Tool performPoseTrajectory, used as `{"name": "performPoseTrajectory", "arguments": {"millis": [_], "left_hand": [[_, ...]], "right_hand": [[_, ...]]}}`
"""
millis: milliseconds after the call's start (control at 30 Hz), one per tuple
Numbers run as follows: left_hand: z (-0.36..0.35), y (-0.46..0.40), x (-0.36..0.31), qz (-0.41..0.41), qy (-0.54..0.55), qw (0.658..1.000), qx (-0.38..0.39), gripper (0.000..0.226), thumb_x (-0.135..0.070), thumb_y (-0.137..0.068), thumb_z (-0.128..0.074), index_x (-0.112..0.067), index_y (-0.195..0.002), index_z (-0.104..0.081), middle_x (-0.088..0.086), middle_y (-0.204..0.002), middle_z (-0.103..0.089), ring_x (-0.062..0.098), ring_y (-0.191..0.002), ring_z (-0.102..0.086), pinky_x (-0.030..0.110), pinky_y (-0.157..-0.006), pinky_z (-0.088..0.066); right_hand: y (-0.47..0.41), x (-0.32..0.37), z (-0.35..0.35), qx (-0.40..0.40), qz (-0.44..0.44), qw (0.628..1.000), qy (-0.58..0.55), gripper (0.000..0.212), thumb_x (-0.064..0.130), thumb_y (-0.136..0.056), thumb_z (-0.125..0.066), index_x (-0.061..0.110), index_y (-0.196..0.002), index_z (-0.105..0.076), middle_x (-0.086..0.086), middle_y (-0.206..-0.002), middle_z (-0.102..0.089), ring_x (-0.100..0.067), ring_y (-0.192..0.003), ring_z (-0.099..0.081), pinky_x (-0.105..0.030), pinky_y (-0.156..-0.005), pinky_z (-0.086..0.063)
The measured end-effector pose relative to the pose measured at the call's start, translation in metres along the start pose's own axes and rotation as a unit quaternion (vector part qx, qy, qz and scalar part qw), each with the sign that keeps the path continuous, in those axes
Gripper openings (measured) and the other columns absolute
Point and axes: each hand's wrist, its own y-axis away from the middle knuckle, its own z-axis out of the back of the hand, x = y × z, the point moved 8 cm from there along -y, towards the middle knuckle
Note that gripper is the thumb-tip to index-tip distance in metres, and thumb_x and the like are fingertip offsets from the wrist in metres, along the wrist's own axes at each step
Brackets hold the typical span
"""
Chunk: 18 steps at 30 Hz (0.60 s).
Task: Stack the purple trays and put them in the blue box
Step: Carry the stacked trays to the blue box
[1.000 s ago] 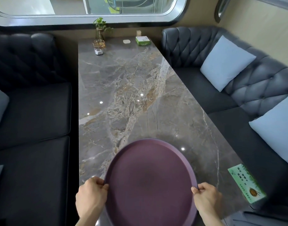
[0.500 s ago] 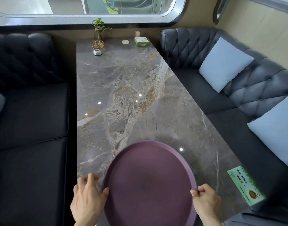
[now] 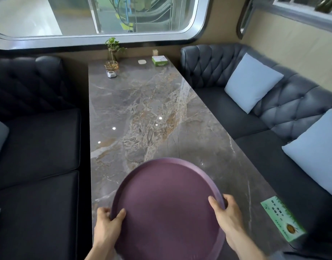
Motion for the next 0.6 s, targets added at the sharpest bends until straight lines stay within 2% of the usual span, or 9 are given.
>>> {"name": "performPoseTrajectory", "arguments": {"millis": [100, 167, 267, 333, 433, 600], "left_hand": [[0.019, 0.004, -0.051, -0.045, 0.044, 0.998, -0.025, 0.037, -0.028, -0.082, -0.075, -0.021, -0.105, -0.047, 0.009, -0.103, -0.068, 0.031, -0.091, -0.067, 0.051, -0.087, -0.054], [0.033, 0.010, -0.092, -0.084, 0.064, 0.994, -0.033, 0.036, -0.026, -0.084, -0.073, -0.021, -0.110, -0.048, 0.009, -0.106, -0.067, 0.030, -0.093, -0.066, 0.049, -0.087, -0.054], [0.053, 0.026, -0.164, -0.171, 0.081, 0.982, -0.026, 0.051, -0.022, -0.086, -0.069, -0.025, -0.132, -0.047, -0.003, -0.122, -0.060, 0.021, -0.102, -0.060, 0.039, -0.092, -0.050], [0.063, 0.041, -0.211, -0.220, 0.099, 0.970, -0.008, 0.062, -0.018, -0.087, -0.067, -0.032, -0.142, -0.043, -0.008, -0.127, -0.055, 0.018, -0.109, -0.059, 0.040, -0.100, -0.048], [0.076, 0.063, -0.272, -0.259, 0.113, 0.959, -0.002, 0.060, -0.015, -0.086, -0.067, -0.030, -0.142, -0.048, -0.003, -0.128, -0.062, 0.022, -0.113, -0.062, 0.045, -0.103, -0.048], [0.084, 0.106, -0.351, -0.295, 0.147, 0.944, 0.003, 0.059, -0.011, -0.085, -0.067, -0.025, -0.140, -0.051, 0.002, -0.126, -0.064, 0.024, -0.109, -0.064, 0.046, -0.100, -0.050]], "right_hand": [[0.000, 0.058, 0.008, 0.017, 0.035, 0.999, -0.014, 0.057, 0.044, -0.084, -0.069, 0.015, -0.128, -0.049, -0.002, -0.121, -0.055, -0.026, -0.105, -0.056, -0.041, -0.090, -0.047], [0.004, 0.096, 0.021, 0.001, 0.062, 0.998, -0.022, 0.057, 0.039, -0.085, -0.070, 0.011, -0.130, -0.049, -0.009, -0.124, -0.059, -0.030, -0.107, -0.059, -0.046, -0.095, -0.049], [0.016, 0.156, 0.045, -0.022, 0.111, 0.993, -0.046, 0.062, 0.037, -0.084, -0.071, 0.014, -0.137, -0.047, -0.009, -0.134, -0.056, -0.030, -0.117, -0.057, -0.046, -0.101, -0.047], [0.025, 0.196, 0.064, -0.035, 0.152, 0.986, -0.064, 0.065, 0.038, -0.084, -0.071, 0.019, -0.141, -0.046, -0.006, -0.142, -0.051, -0.028, -0.125, -0.053, -0.044, -0.104, -0.045], [0.037, 0.247, 0.098, -0.047, 0.196, 0.974, -0.100, 0.066, 0.038, -0.085, -0.070, 0.023, -0.143, -0.043, -0.001, -0.149, -0.045, -0.025, -0.133, -0.047, -0.041, -0.105, -0.041], [0.047, 0.309, 0.159, -0.064, 0.233, 0.960, -0.145, 0.061, 0.040, -0.087, -0.067, 0.021, -0.141, -0.047, -0.001, -0.146, -0.048, -0.025, -0.129, -0.050, -0.043, -0.105, -0.044]]}}
